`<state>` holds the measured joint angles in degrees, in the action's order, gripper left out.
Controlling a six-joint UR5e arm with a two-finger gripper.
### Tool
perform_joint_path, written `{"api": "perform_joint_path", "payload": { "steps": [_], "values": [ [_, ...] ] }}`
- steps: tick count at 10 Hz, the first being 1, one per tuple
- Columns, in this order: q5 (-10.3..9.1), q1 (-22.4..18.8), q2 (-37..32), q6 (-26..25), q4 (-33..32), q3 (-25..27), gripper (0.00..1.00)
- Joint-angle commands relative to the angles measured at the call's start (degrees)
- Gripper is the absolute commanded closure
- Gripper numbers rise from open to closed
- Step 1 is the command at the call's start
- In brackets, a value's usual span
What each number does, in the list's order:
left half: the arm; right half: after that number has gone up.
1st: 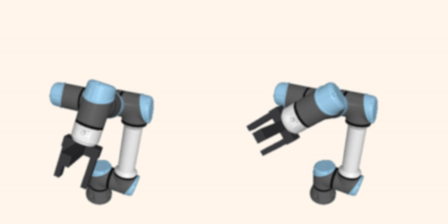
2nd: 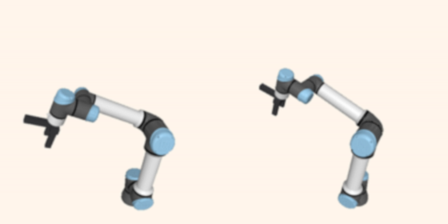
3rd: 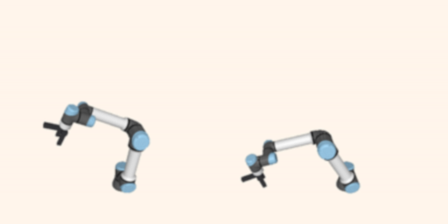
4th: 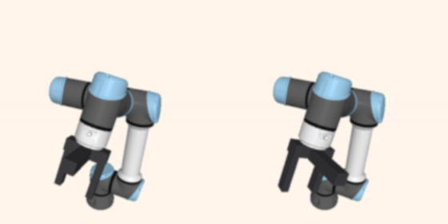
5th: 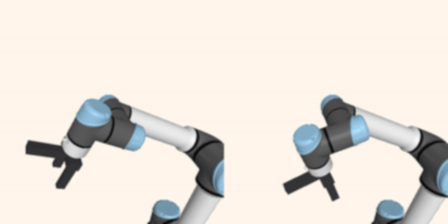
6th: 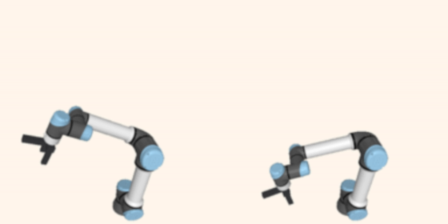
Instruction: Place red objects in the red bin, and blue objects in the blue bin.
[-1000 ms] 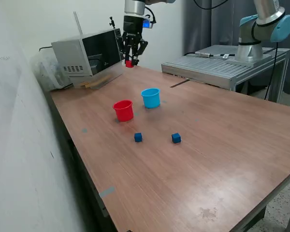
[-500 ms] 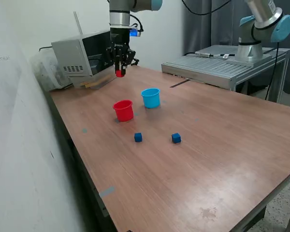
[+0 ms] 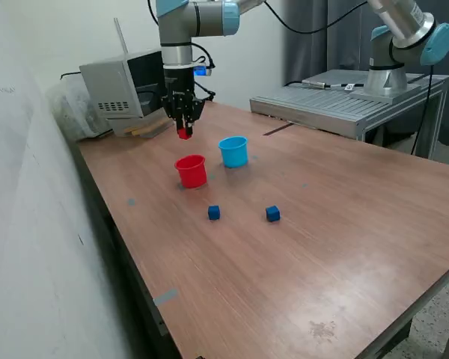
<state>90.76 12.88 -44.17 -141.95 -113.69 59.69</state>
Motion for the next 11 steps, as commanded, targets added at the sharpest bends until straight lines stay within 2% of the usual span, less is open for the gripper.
{"api": "perform_joint_path", "payload": {
  "steps": [1, 4, 6, 8, 9, 11],
  "values": [
    [0.12, 0.82, 3.22, -0.08, 0.66, -0.9, 1.0],
    [0.12, 2.76, 4.01, -0.43, -0.04, 0.34, 1.0],
    [3.87, 2.85, 4.01, -1.04, 0.05, 0.43, 1.0],
    [3.98, 2.59, 4.01, -1.13, -0.21, 0.34, 1.0],
    [3.98, 2.59, 4.01, -2.79, -0.21, 0.6, 0.0],
    [3.98, 2.41, 4.01, -4.56, -0.21, 0.78, 0.0]
  ]
}}
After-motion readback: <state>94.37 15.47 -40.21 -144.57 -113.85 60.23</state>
